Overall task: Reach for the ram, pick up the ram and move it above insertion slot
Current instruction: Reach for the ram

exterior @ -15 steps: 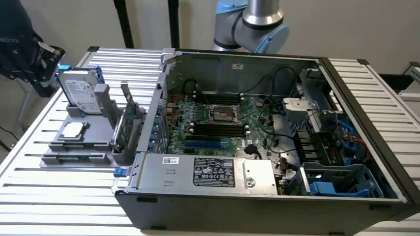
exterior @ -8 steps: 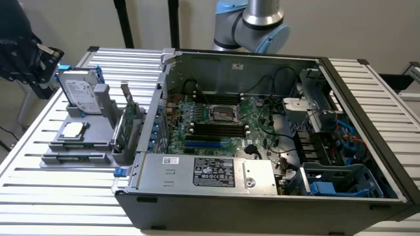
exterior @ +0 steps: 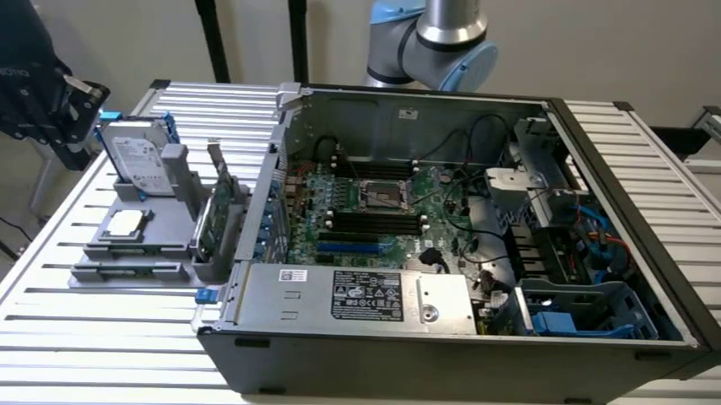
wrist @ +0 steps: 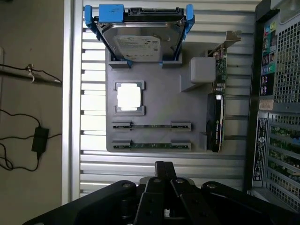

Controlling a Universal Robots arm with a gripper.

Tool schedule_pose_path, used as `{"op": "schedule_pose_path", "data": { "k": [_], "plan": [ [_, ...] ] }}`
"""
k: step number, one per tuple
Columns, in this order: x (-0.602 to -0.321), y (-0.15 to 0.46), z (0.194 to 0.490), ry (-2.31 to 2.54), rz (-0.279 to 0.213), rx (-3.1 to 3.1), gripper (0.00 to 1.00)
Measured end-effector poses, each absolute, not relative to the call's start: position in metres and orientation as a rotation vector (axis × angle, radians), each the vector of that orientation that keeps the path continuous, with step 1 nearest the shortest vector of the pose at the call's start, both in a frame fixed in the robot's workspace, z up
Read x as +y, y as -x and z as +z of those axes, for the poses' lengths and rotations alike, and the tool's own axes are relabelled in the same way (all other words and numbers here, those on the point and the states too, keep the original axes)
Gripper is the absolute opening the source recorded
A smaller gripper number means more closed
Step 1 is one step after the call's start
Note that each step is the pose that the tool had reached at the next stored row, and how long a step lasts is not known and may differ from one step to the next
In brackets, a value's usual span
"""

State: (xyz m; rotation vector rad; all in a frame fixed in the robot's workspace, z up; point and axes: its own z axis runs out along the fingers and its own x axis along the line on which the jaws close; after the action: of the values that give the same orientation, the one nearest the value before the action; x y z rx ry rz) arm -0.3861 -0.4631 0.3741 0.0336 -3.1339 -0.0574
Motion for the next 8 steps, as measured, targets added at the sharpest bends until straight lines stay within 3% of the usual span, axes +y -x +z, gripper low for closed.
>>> {"op": "schedule_pose_path", "data": {
  "k": [8],
  "plan": [
    [-0.4631, 0.3868, 0.3735, -0.164, -0.057, -3.128, 0.11]
  ]
}}
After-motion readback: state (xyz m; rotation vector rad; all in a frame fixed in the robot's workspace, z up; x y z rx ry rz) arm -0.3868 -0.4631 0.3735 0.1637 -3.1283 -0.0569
